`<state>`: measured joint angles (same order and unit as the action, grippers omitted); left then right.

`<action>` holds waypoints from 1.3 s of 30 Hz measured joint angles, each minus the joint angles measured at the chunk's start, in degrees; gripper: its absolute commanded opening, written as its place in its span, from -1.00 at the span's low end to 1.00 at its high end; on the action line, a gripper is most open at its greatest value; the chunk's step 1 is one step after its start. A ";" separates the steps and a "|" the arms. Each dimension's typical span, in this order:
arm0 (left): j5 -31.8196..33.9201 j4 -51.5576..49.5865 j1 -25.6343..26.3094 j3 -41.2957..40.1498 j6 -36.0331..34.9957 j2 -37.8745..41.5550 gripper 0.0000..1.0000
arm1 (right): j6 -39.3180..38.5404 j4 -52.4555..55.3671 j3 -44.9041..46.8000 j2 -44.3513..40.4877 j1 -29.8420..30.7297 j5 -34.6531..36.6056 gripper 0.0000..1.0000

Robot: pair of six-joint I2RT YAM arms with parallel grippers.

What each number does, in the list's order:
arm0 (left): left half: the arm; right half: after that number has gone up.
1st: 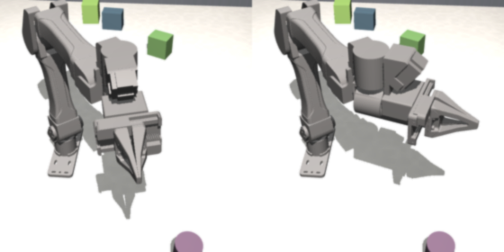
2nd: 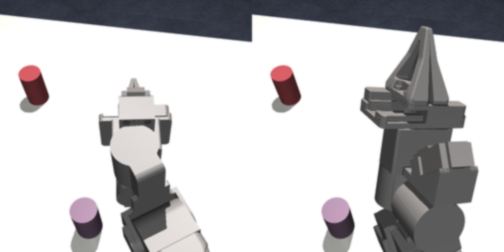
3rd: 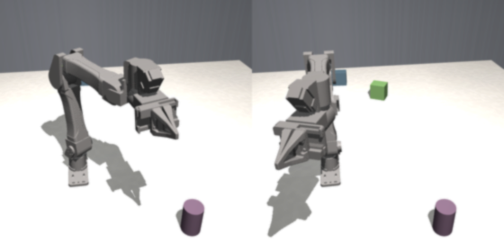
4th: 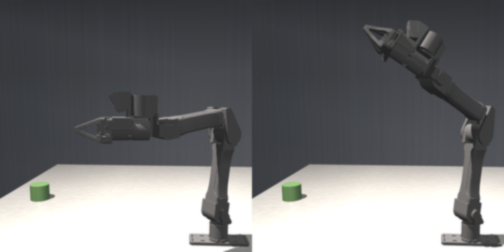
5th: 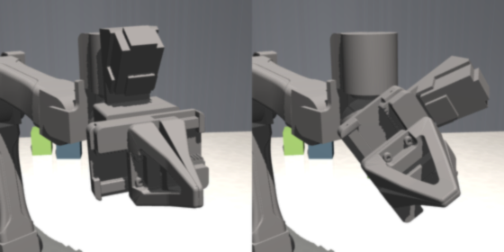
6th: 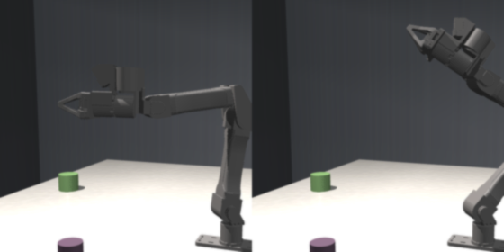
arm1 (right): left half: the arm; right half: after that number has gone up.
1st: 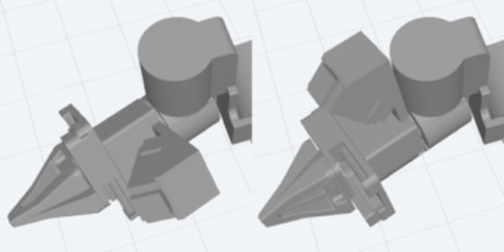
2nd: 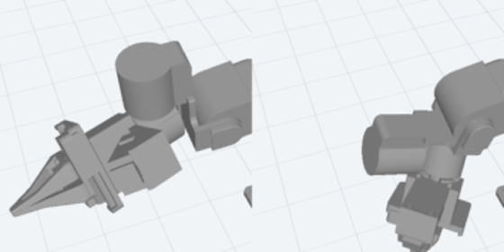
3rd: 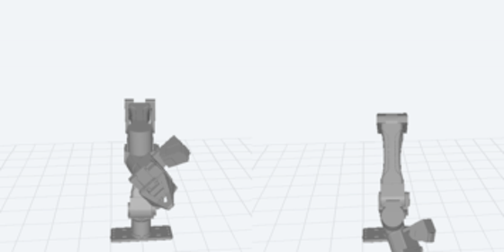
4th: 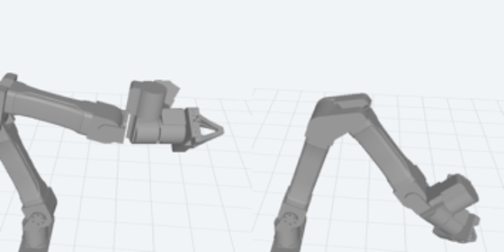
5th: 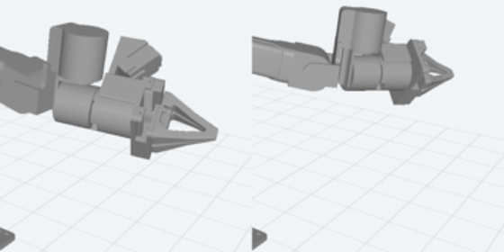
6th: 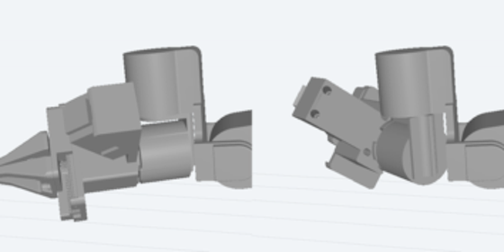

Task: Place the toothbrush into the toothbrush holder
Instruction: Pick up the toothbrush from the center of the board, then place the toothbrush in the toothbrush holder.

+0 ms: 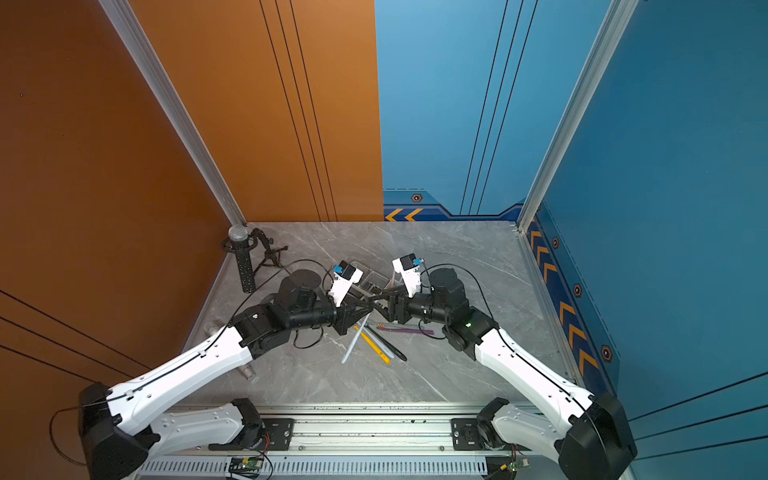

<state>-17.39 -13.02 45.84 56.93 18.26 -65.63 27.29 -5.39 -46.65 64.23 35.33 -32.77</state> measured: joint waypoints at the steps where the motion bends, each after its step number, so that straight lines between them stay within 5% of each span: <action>1: -0.28 0.31 0.09 0.00 0.07 -0.04 -1.00 | 0.17 -0.52 0.00 0.24 0.04 0.02 0.30; 7: -0.90 2.51 0.70 -0.02 0.17 -0.37 -1.00 | 2.01 -3.32 0.00 1.07 0.11 -0.04 -0.05; 14: -0.20 3.63 0.66 -0.24 0.11 -0.63 -1.00 | 4.17 -5.86 0.00 1.57 0.63 -1.60 -1.00; 23: 0.46 5.77 0.17 -1.81 0.68 -0.94 -1.00 | 5.60 -5.88 -0.04 2.47 0.72 -1.14 -1.00; 26: 1.42 6.80 0.17 -2.75 1.16 -0.79 -0.49 | 5.14 -4.35 -0.44 2.47 0.81 0.24 -1.00; 30: 6.97 5.73 -0.55 -4.66 2.12 2.21 -0.31 | 1.20 2.91 -2.89 2.49 0.68 6.95 -1.00; 39: 18.01 2.38 -1.46 -10.03 2.25 10.01 -0.34 | -8.28 8.90 -9.44 3.06 1.86 24.96 -1.00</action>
<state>0.62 -10.63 44.38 46.89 20.51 -55.61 19.00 3.51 -56.10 67.29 37.19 -7.81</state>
